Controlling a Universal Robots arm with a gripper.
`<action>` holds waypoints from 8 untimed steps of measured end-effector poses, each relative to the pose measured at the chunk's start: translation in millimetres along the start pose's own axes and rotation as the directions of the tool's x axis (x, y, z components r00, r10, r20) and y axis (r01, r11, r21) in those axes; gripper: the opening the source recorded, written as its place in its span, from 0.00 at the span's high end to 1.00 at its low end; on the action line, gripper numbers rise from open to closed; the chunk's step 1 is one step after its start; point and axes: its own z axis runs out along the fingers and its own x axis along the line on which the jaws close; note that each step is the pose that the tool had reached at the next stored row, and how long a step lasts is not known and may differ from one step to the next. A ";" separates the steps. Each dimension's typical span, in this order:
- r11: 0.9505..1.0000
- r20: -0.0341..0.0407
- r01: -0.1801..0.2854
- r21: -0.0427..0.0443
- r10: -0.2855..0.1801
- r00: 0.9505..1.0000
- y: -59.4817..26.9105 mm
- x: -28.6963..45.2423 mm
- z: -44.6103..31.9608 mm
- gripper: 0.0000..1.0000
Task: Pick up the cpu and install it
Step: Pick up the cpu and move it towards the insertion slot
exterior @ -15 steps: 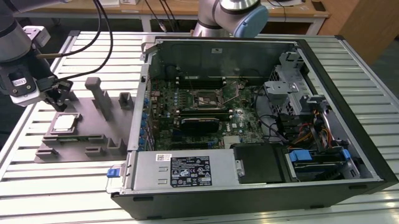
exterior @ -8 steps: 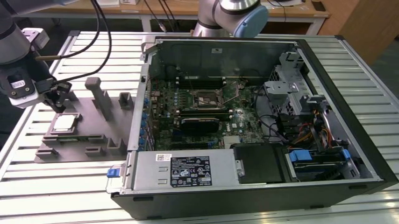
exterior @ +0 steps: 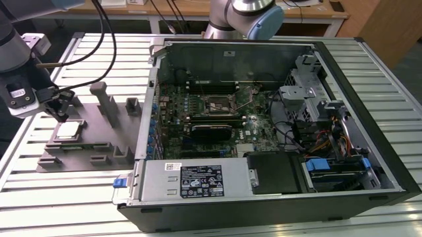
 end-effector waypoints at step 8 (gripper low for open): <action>1.000 0.000 0.000 0.000 0.000 1.000 -1.4 4.3 4.5 0.89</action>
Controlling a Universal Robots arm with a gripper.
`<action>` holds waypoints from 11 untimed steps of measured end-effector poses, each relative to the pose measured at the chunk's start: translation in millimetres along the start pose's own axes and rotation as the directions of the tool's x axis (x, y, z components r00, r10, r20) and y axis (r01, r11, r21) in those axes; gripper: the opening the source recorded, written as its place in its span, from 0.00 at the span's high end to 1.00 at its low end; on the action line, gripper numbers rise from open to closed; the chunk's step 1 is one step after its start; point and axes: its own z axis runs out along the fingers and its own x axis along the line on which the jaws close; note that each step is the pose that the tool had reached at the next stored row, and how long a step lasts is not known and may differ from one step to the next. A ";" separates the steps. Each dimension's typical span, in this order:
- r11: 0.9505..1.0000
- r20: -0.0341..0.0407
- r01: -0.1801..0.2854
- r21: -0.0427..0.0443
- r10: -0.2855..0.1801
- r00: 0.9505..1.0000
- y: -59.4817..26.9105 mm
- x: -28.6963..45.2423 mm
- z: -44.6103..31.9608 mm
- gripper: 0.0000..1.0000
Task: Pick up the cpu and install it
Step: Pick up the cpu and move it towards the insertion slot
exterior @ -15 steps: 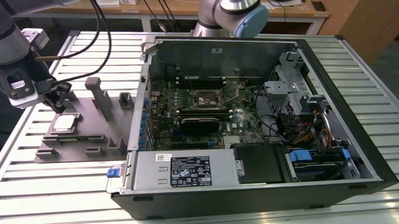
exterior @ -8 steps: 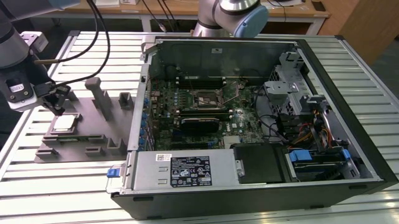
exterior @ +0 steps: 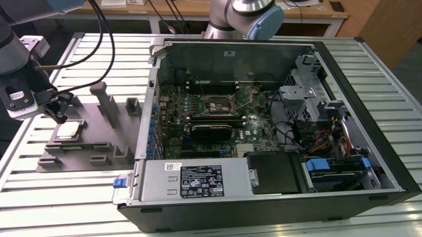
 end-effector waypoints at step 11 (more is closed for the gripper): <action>1.000 0.000 0.000 0.000 0.000 1.000 -4.0 1.7 6.0 0.89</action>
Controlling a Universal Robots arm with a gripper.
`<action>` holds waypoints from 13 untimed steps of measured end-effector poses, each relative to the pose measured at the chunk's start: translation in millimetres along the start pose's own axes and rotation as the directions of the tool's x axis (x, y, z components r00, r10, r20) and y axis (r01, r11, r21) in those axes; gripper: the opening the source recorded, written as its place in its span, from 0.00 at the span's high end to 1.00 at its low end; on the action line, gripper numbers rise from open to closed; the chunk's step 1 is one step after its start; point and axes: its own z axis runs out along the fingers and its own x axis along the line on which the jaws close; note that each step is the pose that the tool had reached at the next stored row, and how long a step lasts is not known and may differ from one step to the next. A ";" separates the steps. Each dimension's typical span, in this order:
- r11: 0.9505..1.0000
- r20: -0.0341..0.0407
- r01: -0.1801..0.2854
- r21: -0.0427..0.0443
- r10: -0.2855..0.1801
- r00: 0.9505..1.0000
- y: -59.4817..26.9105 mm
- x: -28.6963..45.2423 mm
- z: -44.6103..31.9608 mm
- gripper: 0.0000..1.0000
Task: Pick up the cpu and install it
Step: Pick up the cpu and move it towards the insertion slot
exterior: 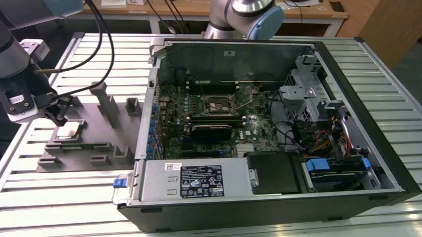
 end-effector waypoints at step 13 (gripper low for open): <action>1.000 0.000 0.000 0.000 0.000 1.000 -0.9 -2.1 7.5 0.89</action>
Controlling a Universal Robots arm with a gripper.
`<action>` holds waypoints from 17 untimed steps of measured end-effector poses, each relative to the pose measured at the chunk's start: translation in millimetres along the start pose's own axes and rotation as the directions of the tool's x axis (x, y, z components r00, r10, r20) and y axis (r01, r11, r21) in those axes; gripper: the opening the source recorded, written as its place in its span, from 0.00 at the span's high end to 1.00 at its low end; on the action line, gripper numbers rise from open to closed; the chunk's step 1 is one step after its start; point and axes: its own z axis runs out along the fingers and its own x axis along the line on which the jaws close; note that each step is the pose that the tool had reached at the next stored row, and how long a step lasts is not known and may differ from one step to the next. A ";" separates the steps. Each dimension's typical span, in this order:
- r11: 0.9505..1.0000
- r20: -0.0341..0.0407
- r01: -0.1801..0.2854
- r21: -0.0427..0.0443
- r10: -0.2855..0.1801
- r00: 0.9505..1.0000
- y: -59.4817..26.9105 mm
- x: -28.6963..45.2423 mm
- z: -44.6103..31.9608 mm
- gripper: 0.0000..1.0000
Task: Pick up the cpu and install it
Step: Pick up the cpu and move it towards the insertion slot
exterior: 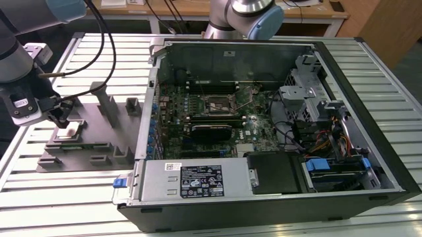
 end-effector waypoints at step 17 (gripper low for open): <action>1.000 0.000 0.000 0.000 0.000 1.000 0.0 0.0 0.3 0.65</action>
